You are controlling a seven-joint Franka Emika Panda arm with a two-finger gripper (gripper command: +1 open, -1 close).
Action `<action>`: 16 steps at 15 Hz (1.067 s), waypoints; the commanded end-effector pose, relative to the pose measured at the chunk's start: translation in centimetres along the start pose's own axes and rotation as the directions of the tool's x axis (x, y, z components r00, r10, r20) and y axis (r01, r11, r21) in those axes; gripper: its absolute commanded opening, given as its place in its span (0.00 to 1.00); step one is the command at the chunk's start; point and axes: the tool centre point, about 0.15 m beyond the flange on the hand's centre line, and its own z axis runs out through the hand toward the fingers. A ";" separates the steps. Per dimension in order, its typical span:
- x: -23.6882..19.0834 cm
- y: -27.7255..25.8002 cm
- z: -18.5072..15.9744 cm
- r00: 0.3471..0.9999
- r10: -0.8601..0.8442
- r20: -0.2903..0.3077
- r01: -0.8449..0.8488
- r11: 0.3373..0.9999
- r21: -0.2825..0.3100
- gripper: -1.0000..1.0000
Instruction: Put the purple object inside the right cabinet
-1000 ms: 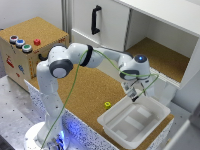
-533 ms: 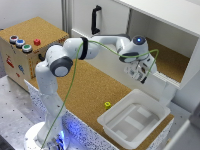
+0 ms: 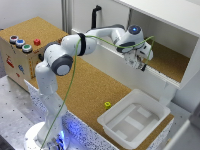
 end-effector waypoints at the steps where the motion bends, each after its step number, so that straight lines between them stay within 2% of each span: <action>1: 2.3 -0.8 4.7 1.000 0.018 -0.006 -0.018 1.000 -0.007 0.00; 3: 2.3 -0.8 6.0 1.000 0.027 0.011 -0.027 1.000 -0.011 0.00; 5: 2.4 -1.2 5.5 1.000 0.025 -0.019 -0.025 0.999 -0.031 0.00; 6: 2.5 -1.4 5.3 0.999 0.016 -0.037 -0.018 0.998 -0.056 1.00; 7: 2.4 -1.5 4.8 0.998 0.016 -0.055 -0.020 0.997 -0.071 1.00; 10: 0.6 -1.1 1.6 0.995 0.041 -0.091 -0.043 0.999 -0.028 1.00; 12: -1.9 -0.6 -0.7 0.995 0.065 -0.069 -0.065 0.998 0.004 1.00; 16: -9.1 0.7 -4.2 0.990 0.138 0.013 -0.138 0.989 0.048 1.00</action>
